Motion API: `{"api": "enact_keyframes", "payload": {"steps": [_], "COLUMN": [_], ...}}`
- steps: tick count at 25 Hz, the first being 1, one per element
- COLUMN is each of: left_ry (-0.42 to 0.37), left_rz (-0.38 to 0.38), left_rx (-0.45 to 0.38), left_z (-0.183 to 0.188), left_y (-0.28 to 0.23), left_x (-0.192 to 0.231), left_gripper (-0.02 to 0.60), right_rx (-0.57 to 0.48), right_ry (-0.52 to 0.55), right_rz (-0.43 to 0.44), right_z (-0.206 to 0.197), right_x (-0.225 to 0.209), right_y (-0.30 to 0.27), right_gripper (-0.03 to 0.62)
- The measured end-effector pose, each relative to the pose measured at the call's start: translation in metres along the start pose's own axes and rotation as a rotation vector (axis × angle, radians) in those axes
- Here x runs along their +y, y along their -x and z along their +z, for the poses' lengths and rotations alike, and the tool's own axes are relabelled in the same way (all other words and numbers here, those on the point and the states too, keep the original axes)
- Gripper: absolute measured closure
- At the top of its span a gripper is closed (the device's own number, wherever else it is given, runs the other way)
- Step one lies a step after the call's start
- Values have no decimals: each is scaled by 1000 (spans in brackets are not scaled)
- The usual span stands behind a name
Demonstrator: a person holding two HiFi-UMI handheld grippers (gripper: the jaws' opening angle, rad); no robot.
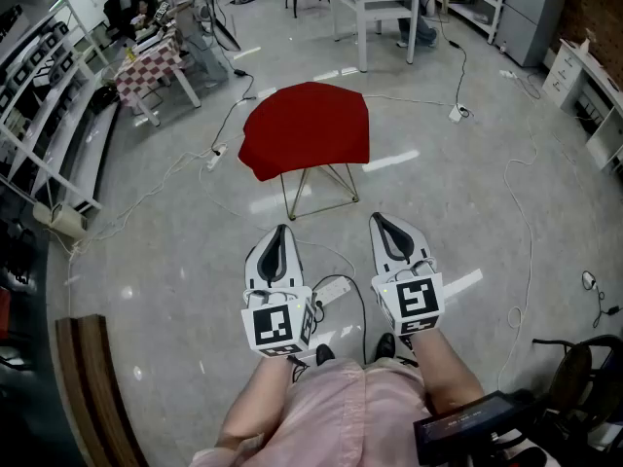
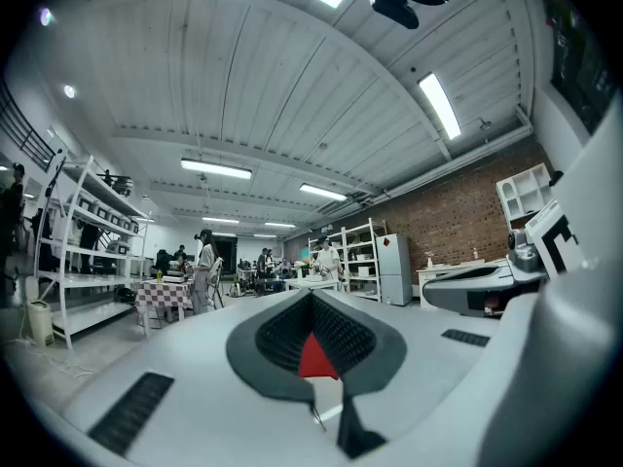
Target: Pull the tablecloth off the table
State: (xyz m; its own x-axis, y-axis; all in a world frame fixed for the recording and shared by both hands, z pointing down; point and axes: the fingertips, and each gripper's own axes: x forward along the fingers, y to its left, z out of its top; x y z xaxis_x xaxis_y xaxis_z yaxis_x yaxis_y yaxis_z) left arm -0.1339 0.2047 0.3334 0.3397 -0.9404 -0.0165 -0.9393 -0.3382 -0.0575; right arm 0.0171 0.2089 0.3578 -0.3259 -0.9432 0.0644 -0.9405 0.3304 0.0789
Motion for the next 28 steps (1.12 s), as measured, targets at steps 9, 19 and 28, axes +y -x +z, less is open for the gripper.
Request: {"api": "enact_keyframes", "payload": {"steps": [9,19,28], "left_ry": [12,40,7], "left_rz": [17,94,150], "left_rx": [7,42,78], "left_z": [-7,-9,-12], "left_y": [4,-1,2], "left_x": [-9,-39,-56], "left_gripper": [558,557,557], "right_rx": [-4,6,22], "right_ry": [-4,-35,-64], "right_rz": [7,32,84], "right_z": [-6,-18,-33], "right_x": [-8,-62,-77], "right_y": [8,28,24], "right_gripper": [576,574,574]}}
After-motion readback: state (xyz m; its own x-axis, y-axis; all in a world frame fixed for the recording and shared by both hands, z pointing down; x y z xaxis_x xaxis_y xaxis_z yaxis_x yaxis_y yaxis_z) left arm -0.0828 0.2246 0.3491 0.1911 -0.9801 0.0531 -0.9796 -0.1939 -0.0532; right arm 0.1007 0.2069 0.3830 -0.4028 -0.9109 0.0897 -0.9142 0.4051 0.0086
